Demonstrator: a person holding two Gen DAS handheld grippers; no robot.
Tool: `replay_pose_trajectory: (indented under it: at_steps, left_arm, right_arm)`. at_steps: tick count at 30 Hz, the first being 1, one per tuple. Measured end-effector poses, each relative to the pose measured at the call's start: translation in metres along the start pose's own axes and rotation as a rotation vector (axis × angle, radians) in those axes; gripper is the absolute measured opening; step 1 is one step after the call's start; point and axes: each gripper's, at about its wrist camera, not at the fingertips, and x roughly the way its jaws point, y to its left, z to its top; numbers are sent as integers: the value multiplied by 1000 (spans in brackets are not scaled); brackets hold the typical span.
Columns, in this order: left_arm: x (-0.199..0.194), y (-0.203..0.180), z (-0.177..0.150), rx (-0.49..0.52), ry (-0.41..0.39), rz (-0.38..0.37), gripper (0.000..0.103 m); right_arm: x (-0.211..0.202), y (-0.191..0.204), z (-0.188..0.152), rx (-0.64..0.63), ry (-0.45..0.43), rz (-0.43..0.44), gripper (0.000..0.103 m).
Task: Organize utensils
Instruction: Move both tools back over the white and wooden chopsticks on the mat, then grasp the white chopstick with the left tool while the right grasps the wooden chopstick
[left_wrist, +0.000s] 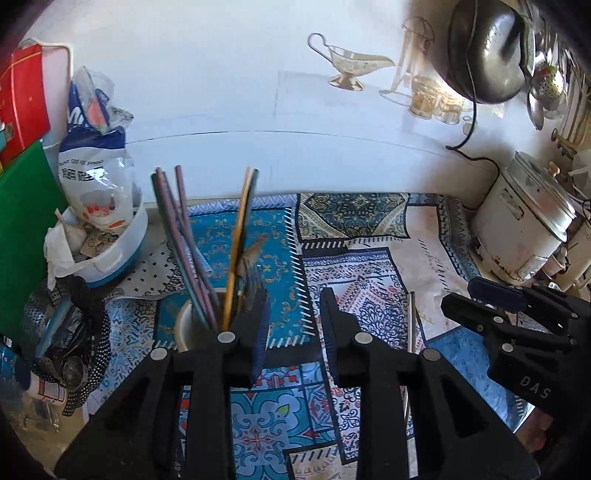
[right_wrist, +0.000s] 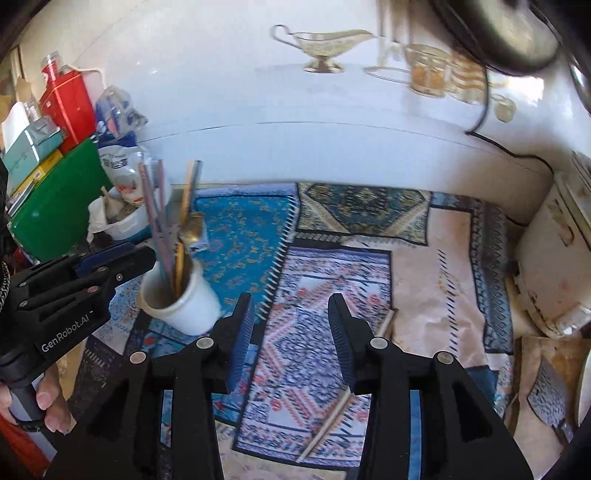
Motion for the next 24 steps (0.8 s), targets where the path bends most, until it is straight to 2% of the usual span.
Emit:
replay_pose_trajectory:
  at_steps: [5, 13, 17, 24]
  left_arm:
    - [25, -40, -10, 46, 58, -35, 33]
    - [95, -96, -46, 136, 262, -60, 33]
    - [127, -120, -64, 181, 362, -85, 33]
    - [169, -144, -71, 195, 456, -118, 33]
  right_arm:
    - [5, -44, -19, 65, 42, -53, 38]
    - [21, -104, -58, 152, 136, -115, 38]
    - [25, -124, -77, 200, 172, -115, 38]
    - [25, -144, -102, 261, 207, -111, 38]
